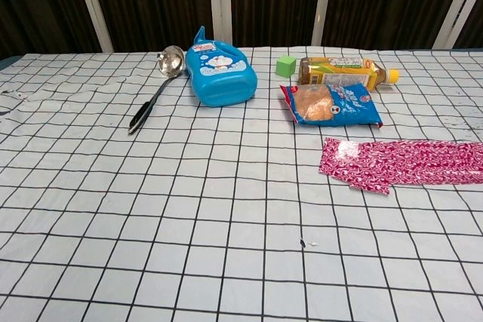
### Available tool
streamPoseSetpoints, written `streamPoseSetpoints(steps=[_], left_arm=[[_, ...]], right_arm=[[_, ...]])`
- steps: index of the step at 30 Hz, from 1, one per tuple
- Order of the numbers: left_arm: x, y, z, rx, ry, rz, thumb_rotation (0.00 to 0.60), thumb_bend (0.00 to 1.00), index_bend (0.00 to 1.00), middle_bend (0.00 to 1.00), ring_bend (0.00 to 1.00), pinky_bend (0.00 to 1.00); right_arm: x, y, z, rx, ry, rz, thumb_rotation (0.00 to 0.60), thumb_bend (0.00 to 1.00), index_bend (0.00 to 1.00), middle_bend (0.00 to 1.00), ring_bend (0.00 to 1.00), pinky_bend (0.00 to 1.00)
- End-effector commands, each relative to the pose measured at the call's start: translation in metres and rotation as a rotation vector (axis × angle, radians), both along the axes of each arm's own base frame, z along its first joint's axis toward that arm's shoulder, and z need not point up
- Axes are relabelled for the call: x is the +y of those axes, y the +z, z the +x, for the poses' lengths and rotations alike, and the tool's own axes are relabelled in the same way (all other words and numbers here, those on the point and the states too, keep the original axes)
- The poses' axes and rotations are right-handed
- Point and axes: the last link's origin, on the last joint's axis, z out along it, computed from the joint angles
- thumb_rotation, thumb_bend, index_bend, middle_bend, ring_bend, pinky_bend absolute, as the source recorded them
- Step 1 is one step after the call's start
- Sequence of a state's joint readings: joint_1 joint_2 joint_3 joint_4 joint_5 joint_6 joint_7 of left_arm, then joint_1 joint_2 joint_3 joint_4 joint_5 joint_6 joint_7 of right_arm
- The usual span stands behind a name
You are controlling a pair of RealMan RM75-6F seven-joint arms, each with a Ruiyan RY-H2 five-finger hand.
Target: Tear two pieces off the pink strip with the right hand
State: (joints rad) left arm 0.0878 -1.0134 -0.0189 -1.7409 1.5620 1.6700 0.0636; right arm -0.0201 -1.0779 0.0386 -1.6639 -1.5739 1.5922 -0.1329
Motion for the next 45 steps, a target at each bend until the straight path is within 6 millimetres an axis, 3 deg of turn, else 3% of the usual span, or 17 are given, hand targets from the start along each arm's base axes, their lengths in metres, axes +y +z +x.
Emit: streamPoseSetpoints(steps=[1,23,29,38,42,45], left_arm=[[0.001,0.001,0.000,-0.001,0.005,0.002,0.600,0.28,0.15,0.00,0.00,0.08],[-0.001,-0.002,0.003,0.001,0.005,-0.002,0.600,0.28,0.15,0.00,0.00,0.08],[-0.001,-0.004,0.003,0.006,0.009,-0.007,0.600,0.28,0.15,0.00,0.00,0.08],[0.001,-0.003,0.002,0.005,0.020,-0.006,0.600,0.28,0.15,0.00,0.00,0.08],[0.002,-0.003,0.001,0.004,0.024,-0.005,0.600,0.28,0.15,0.00,0.00,0.08],[0.003,-0.003,0.001,0.004,0.025,-0.007,0.600,0.28,0.15,0.00,0.00,0.08]], right_arm=[[-0.001,0.000,0.000,0.001,-0.002,-0.001,0.600,0.42,0.00,0.11,0.18,0.16],[-0.001,-0.007,0.002,0.004,0.017,0.022,0.600,0.42,0.00,0.11,0.22,0.17],[-0.015,-0.018,0.016,0.003,0.078,0.050,0.600,0.42,0.00,0.24,0.37,0.28],[-0.058,-0.043,0.058,0.066,0.159,0.173,0.600,0.42,0.00,0.40,0.46,0.35],[-0.073,-0.061,0.074,0.078,0.168,0.248,0.600,0.43,0.01,0.53,0.60,0.48],[-0.083,-0.078,0.084,0.091,0.177,0.304,0.600,0.50,0.02,0.64,0.71,0.60]])
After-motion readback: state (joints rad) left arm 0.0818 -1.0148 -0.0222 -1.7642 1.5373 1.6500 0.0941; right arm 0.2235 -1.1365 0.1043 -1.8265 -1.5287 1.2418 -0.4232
